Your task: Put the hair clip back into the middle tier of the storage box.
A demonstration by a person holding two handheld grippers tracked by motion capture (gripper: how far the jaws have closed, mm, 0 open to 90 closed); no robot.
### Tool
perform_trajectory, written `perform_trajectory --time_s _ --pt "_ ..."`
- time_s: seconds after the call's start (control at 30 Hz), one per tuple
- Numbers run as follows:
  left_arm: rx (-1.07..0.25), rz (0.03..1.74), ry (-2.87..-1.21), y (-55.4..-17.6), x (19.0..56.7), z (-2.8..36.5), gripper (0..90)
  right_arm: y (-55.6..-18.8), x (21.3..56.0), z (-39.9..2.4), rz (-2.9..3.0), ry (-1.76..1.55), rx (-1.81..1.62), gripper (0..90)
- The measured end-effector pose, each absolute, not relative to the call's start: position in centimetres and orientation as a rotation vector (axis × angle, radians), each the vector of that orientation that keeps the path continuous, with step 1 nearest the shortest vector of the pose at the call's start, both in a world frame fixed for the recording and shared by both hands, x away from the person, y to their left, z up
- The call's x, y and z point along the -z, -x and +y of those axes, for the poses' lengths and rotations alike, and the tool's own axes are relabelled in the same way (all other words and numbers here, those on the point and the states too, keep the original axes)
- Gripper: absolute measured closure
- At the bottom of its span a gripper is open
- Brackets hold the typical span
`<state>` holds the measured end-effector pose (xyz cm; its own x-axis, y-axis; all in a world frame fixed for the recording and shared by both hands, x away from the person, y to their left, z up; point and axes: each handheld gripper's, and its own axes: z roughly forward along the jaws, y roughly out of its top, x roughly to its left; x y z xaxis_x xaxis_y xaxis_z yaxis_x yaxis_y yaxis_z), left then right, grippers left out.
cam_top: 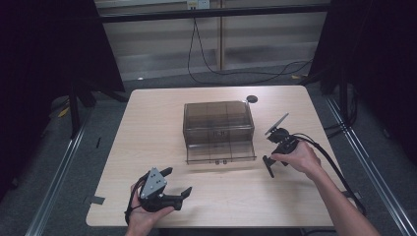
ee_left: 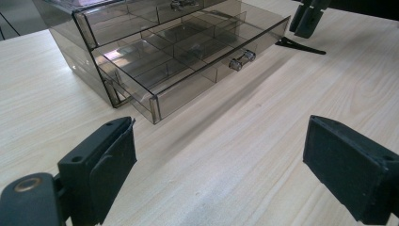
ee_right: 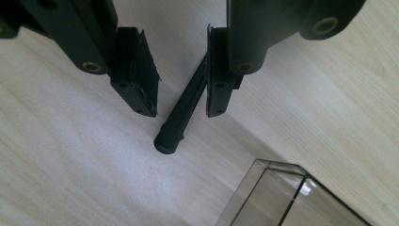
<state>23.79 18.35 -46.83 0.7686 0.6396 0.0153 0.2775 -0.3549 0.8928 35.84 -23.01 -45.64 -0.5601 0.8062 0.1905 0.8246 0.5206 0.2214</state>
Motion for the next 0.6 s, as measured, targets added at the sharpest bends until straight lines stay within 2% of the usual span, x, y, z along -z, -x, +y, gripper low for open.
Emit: perform_trajectory --time_s 0.43,0.6 --pt "-0.443 0.689 -1.948 -23.9 46.9 18.4 9.8 -37.2 46.3 -22.1 -2.660 1.454 0.375 71.6" --pt "-0.441 0.700 -1.952 -23.8 46.8 18.4 9.9 -37.4 46.7 -21.8 -2.655 1.454 0.364 71.5"
